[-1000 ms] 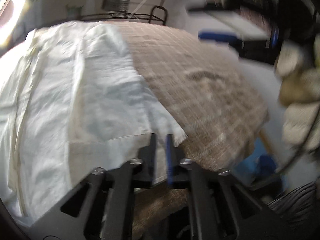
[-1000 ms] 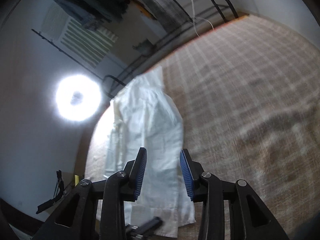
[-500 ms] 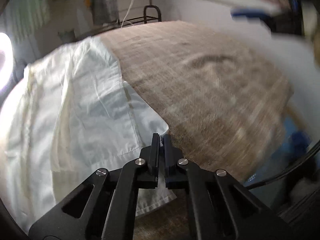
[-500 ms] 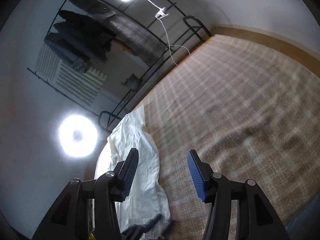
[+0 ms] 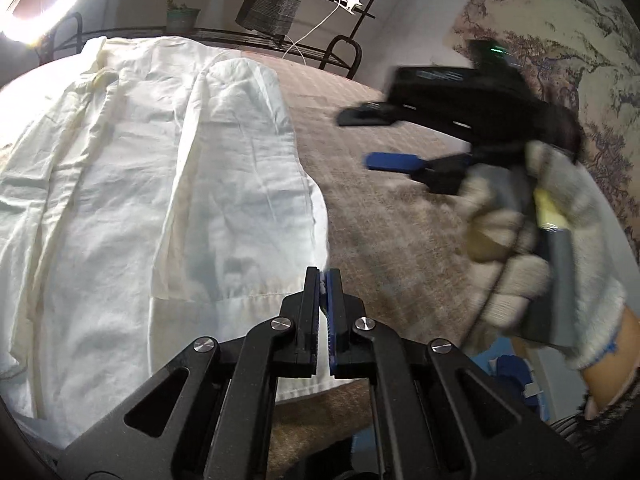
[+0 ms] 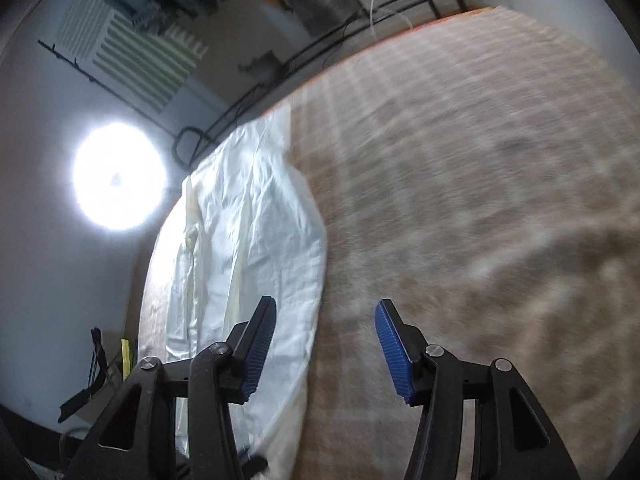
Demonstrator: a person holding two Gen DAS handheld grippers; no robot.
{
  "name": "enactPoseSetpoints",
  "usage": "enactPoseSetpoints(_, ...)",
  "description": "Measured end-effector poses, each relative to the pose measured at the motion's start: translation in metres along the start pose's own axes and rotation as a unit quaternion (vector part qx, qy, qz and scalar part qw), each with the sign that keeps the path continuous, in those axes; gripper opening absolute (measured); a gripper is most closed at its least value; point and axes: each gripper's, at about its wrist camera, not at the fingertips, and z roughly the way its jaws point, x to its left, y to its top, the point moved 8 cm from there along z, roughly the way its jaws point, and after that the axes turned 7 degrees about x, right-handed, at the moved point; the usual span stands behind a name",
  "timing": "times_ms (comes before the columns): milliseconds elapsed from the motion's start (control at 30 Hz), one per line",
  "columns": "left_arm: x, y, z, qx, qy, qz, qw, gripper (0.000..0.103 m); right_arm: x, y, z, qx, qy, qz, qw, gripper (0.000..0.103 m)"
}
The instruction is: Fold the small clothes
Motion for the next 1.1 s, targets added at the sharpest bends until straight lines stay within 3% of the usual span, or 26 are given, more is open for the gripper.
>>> enactPoseSetpoints(200, -0.004, 0.000, -0.011, -0.008, -0.013, 0.002, 0.9999, 0.001, 0.014, 0.018, 0.041, 0.017, 0.018, 0.013, 1.000, 0.053)
enactPoseSetpoints(233, -0.004, 0.001, -0.013, -0.010, -0.016, 0.001, 0.9998, 0.001, 0.018, 0.018, 0.050, 0.025, 0.022, 0.011, 0.999, 0.049)
enactPoseSetpoints(367, 0.006, 0.003, -0.024, -0.015, -0.023, -0.010, 0.9996, 0.001, 0.031, 0.015, 0.071, 0.049, -0.015, -0.007, 0.999, 0.004)
enactPoseSetpoints(400, 0.010, 0.003, -0.029, -0.017, -0.025, -0.015, 0.9994, 0.001, 0.037, 0.015, 0.073, 0.048, -0.025, -0.012, 0.998, 0.002)
enactPoseSetpoints(533, 0.030, 0.001, -0.044, -0.021, -0.030, -0.036, 0.9987, 0.001, 0.065, 0.018, 0.065, 0.026, -0.027, -0.036, 0.999, 0.000)
enactPoseSetpoints(667, 0.051, -0.006, -0.060, -0.026, -0.035, -0.061, 0.9972, 0.000, 0.101, 0.014, 0.068, 0.014, -0.066, -0.094, 0.993, 0.000)
enactPoseSetpoints(900, 0.089, -0.026, -0.074, -0.026, -0.030, -0.105, 0.9937, 0.000, 0.175, -0.009, 0.106, 0.026, -0.108, -0.212, 0.971, 0.000)
enactPoseSetpoints(1100, 0.120, -0.038, -0.078, -0.022, -0.012, -0.131, 0.9911, 0.000, 0.202, -0.030, 0.156, 0.059, -0.134, -0.269, 0.952, 0.000)
